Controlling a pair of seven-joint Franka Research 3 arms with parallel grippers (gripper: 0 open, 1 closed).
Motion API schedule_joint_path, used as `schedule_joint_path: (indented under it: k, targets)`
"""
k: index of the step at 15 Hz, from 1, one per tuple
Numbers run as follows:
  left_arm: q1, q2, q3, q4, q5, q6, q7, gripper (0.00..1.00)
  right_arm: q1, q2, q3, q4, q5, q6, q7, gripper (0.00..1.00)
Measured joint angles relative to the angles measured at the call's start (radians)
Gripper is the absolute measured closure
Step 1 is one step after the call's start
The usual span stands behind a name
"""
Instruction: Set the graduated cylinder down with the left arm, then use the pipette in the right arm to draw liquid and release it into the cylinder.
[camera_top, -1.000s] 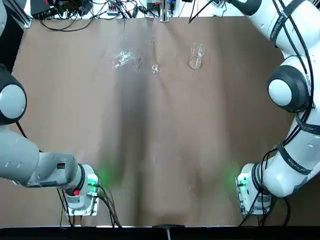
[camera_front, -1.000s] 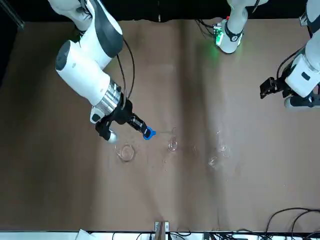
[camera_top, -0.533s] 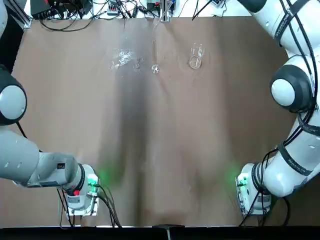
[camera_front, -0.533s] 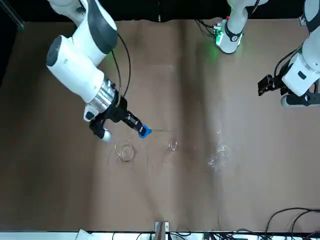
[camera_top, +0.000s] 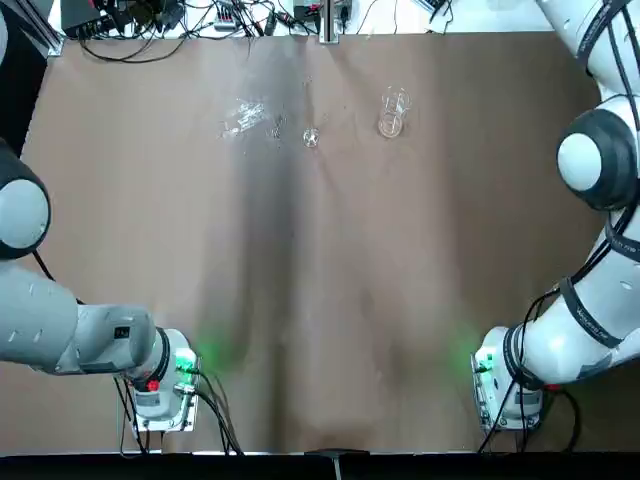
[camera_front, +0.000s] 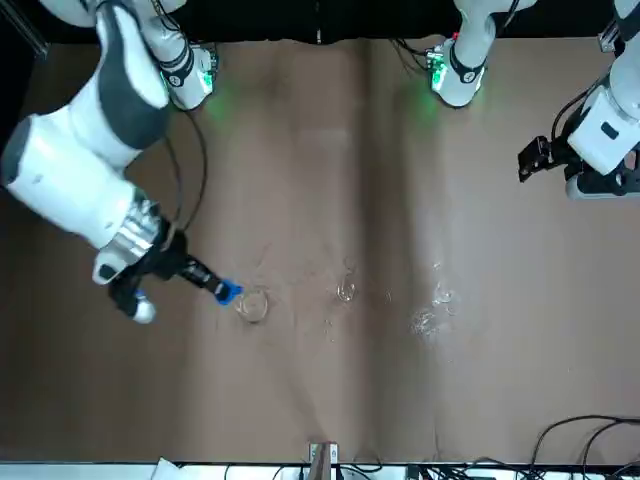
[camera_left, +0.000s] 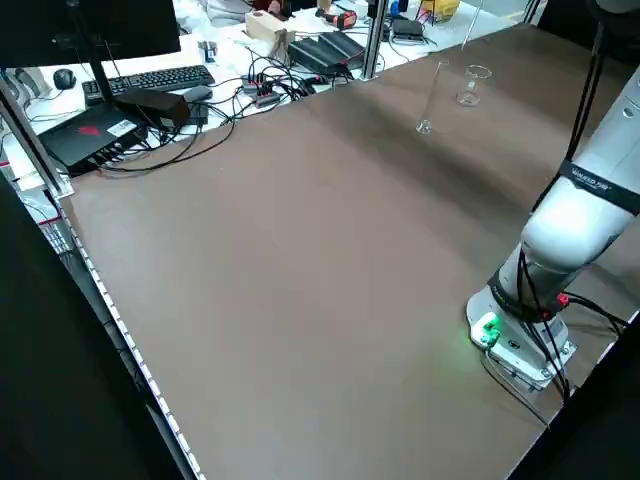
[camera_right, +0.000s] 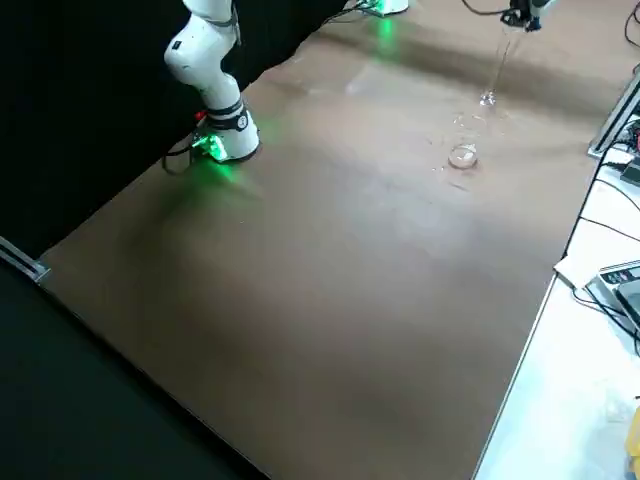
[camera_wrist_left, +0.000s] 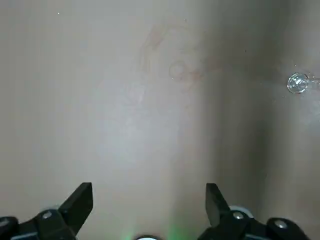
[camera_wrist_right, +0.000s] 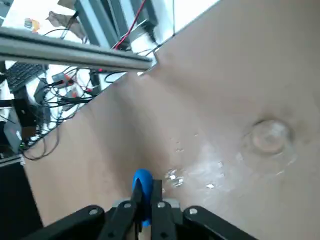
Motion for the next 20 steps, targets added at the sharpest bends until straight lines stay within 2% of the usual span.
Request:
schedule_joint_path:
  k: [4,9,20]
  targets:
    - [0.000,-0.001,-0.001,-0.001,0.000,0.000,0.000,0.00,-0.070,0.001,-0.001,-0.021,-0.001,-0.012,-0.170,0.92]
    - [0.000,0.000,-0.002,-0.004,0.000,-0.001,0.000,0.00,-0.111,0.004,-0.002,-0.085,-0.003,-0.012,-0.305,0.92]
    - [0.002,0.013,-0.002,-0.006,0.000,-0.001,0.000,0.00,-0.117,0.029,0.006,-0.155,-0.100,0.007,-0.383,0.92]
